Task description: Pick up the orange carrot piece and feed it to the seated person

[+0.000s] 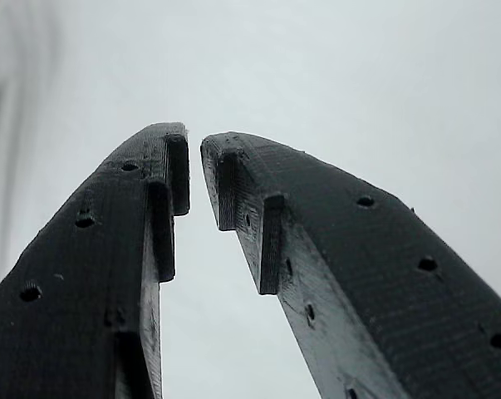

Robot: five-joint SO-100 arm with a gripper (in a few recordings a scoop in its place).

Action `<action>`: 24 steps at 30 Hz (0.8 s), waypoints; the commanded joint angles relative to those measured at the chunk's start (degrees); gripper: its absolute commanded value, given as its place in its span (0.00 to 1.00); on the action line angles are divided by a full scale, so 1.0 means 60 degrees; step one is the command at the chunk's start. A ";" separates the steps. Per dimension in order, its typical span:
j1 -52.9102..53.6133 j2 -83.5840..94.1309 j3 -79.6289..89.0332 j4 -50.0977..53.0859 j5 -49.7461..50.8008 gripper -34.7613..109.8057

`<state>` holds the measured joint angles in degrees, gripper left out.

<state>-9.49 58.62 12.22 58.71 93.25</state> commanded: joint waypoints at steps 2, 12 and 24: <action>-0.0059 0.2769 0.2036 0.0117 -0.1787 0.23; 0.0073 0.5288 0.6665 -0.0015 -0.6724 0.23; 0.0044 0.8950 1.2114 -0.0015 -1.0869 0.23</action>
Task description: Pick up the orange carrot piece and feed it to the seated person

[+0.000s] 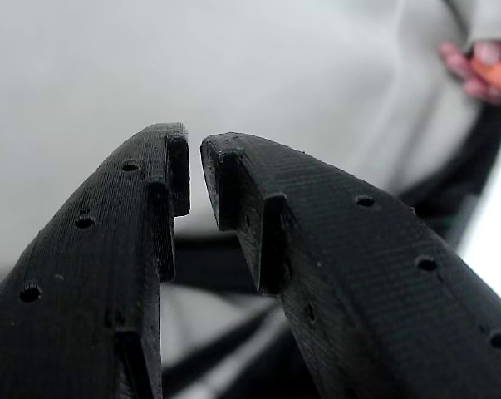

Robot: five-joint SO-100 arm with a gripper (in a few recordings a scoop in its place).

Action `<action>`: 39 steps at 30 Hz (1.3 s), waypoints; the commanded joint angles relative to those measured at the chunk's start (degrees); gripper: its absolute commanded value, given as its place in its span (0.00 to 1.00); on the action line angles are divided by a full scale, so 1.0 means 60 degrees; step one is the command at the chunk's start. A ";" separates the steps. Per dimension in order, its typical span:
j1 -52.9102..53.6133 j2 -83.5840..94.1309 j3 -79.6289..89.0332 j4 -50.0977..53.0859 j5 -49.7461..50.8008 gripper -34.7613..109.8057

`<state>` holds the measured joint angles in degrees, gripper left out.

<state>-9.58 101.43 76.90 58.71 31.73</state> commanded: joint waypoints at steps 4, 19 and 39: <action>-0.0044 0.3281 0.3809 -0.0029 -0.1421 0.23; -0.0059 1.0078 1.1792 -0.1333 -0.2036 0.23; -0.0059 1.4561 1.6157 -0.2212 -0.2021 0.23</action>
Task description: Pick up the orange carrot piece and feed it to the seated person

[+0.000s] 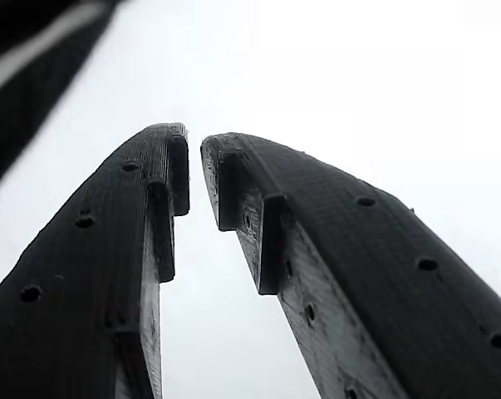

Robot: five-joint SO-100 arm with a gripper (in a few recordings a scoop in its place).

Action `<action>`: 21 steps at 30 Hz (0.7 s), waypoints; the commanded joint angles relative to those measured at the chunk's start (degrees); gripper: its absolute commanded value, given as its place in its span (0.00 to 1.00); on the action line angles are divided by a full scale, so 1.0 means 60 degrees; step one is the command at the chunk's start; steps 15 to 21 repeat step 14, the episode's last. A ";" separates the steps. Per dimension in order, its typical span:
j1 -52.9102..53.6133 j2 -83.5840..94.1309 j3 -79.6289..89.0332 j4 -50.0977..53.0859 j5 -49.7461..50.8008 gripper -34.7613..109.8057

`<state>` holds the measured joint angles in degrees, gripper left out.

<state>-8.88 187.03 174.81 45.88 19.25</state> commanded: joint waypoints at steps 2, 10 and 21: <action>-0.0176 0.0293 -0.0161 -0.0073 0.0059 0.23; -0.0132 0.0293 -0.0220 0.0278 0.0044 0.23; -0.0117 0.0293 -0.0527 0.1245 0.0044 0.23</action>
